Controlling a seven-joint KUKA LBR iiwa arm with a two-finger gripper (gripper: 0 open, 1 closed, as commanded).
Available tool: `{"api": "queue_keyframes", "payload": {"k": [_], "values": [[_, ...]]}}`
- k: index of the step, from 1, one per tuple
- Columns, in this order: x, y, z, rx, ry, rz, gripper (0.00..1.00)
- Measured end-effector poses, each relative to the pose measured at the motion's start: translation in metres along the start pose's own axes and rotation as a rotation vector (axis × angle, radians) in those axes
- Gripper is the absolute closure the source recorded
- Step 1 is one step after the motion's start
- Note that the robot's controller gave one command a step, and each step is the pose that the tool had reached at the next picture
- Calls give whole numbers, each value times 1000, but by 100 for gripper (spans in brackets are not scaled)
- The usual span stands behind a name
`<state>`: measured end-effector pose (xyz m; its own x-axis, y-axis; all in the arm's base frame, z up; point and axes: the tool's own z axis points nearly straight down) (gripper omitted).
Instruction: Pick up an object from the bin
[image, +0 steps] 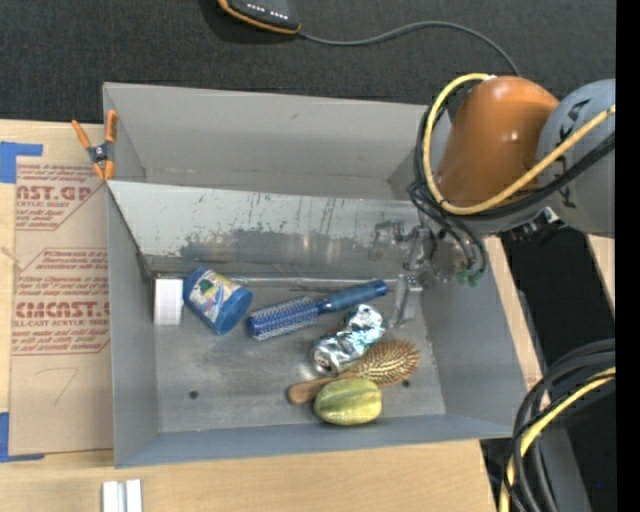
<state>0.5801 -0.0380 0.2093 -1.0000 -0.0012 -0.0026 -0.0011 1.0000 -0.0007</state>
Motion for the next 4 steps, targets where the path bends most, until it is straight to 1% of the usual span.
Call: {"api": "queue_keyframes", "payload": {"k": [1,2,3,4], "values": [[0,0,0,0,0,0,0],[51,31,42,-1,2,-38,0],[42,26,53,0,-3,-78,0],[41,26,55,1,-4,-84,0]]}}
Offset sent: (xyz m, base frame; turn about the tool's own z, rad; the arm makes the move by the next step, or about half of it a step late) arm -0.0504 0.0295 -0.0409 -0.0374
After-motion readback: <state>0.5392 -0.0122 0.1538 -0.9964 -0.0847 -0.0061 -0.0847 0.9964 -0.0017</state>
